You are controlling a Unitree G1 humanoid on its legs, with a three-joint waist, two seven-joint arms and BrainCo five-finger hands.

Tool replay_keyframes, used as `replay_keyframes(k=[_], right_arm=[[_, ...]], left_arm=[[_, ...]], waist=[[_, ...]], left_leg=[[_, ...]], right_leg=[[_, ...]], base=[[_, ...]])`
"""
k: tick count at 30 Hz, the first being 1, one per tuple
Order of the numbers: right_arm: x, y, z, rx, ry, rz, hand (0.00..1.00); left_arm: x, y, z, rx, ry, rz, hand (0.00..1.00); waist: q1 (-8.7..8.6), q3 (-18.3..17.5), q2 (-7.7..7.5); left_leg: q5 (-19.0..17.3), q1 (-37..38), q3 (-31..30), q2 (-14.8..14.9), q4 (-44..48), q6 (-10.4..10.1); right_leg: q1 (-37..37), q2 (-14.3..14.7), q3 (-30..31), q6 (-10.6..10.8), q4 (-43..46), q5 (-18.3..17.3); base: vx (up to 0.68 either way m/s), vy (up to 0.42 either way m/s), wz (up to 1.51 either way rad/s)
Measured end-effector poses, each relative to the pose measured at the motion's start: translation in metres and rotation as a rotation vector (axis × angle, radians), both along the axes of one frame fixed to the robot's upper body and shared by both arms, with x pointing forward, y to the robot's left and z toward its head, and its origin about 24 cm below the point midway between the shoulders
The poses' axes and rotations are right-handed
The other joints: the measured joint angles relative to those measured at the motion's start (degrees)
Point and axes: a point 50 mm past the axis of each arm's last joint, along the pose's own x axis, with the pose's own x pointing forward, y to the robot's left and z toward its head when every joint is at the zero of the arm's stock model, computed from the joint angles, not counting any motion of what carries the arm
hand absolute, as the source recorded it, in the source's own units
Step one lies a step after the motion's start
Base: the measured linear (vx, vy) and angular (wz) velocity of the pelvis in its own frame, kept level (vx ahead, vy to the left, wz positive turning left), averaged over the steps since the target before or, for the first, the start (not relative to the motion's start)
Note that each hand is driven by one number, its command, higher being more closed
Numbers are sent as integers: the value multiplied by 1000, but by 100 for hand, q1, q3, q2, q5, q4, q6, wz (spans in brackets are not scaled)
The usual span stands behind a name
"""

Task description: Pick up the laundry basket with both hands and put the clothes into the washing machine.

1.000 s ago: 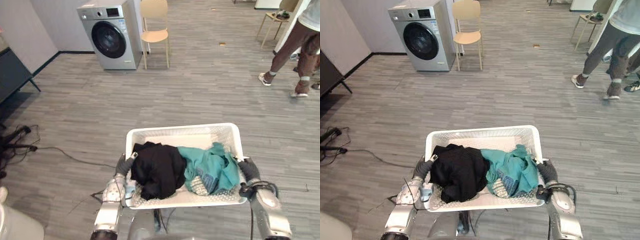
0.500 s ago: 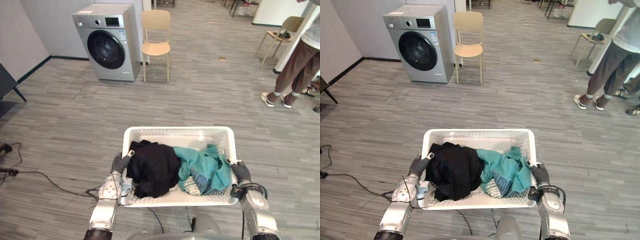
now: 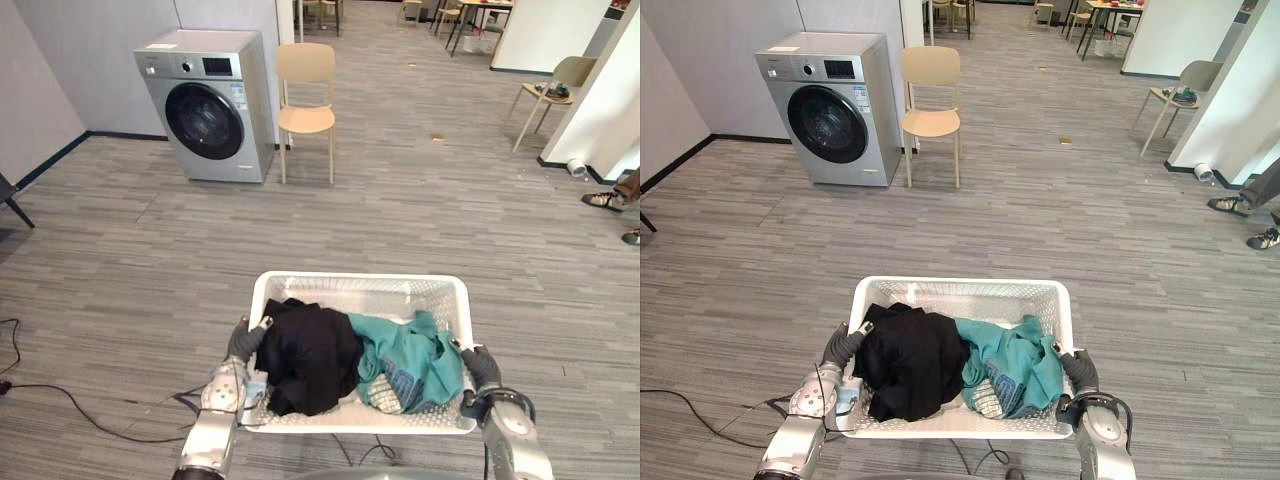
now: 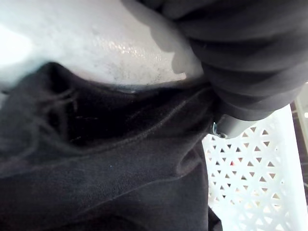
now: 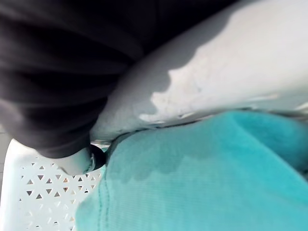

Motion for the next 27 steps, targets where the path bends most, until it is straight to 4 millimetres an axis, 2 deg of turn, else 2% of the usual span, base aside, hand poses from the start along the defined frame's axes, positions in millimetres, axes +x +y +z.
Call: replay_keyframes(k=[7,11,12,14,16,17,18,19,20,21,22,23,24,25,26,27], right_arm=[[-7,-2,-9,-16,37,-60,100],[-8,-3,-11,-46,44,-78,100],[-8,-2,-10,-46,39,-85,100],[-8,-2,-9,-48,32,-94,100],[-7,-1,-6,-51,15,-94,100],[-7,0,-4,-50,7,-90,100],[-5,4,-1,-51,-7,-73,100],[-3,4,4,-66,-28,-55,100],[-2,3,8,-78,-44,-45,100],[-1,1,13,-92,-61,-39,100],[0,0,16,-98,-70,-37,100],[2,0,20,-105,-90,-34,100],[3,0,23,-111,-100,-30,100],[8,-5,29,-138,-122,-20,100],[12,-7,33,-150,-134,-14,100],[19,-9,38,-169,-154,4,100]], left_arm=[[-2,-6,-3,-19,10,-16,100],[-3,-8,-6,-42,21,-5,100],[-3,-8,-6,-50,17,4,100],[-1,-8,-4,-51,6,3,100],[0,-7,-4,-56,0,10,100],[0,-6,-3,-58,-2,15,100],[-2,-2,-4,-61,-2,35,100],[-3,0,-4,-74,-5,49,100],[-3,0,-4,-92,-6,61,100],[-4,-2,-5,-112,-7,71,100],[-5,-3,-5,-124,-11,80,100],[-7,-3,-3,-129,-30,83,100],[-7,-3,-3,-134,-34,85,100],[-8,-8,-2,-166,-45,96,100],[-9,-9,-2,-179,-52,106,100],[-9,-11,-2,-201,-55,126,100]], waist=[[-43,8,4],[-192,23,6],[-281,65,8],[-332,144,14],[-333,284,61],[-295,408,148],[-274,518,147],[-260,626,253],[-231,703,347],[-149,764,451],[-103,794,473],[-80,899,321],[-22,903,336],[12,913,358],[18,926,378],[52,929,379]], left_leg=[[168,-71,132,53,-402,-61],[199,-96,133,114,-502,-115],[195,-116,111,159,-483,-122],[158,-176,54,248,-376,-174],[-44,-254,-34,436,52,-282],[-255,-303,-53,627,549,-360],[-283,-747,-71,856,1776,-387],[-136,-1104,-46,1082,2726,-148],[13,-1293,22,1255,3265,62],[346,-1494,135,1463,3841,248],[966,-1676,255,1637,4249,304],[1797,-2017,414,1705,4668,325],[1548,-2098,462,1685,4727,223],[981,-2248,539,1533,4534,127],[800,-2324,536,1410,4320,112],[587,-2430,456,1112,3578,-24]], right_leg=[[-324,13,51,-33,27,26],[-403,35,-3,-34,33,26],[-413,81,-44,-42,68,21],[-491,150,-148,-146,257,-55],[-456,295,-376,-215,501,-255],[-290,433,-600,-360,640,-544],[-106,504,-705,-351,725,-727],[18,594,-810,-391,801,-834],[65,684,-822,-428,868,-910],[154,775,-819,-474,963,-1029],[275,782,-804,-564,983,-1123],[442,690,-737,-672,891,-1194],[500,659,-701,-680,855,-1210],[520,610,-602,-712,774,-1228],[529,593,-555,-724,730,-1234],[560,558,-473,-758,634,-1257]], base=[[-5,-26,-8],[37,-23,0],[38,-43,11],[44,-59,14],[61,-116,20],[49,-157,26],[45,-134,27],[21,-108,20],[12,-99,6],[64,-132,-3],[138,-159,1],[220,-175,2],[250,-153,-9],[215,-112,-21],[227,-61,-32],[195,-32,-32]])
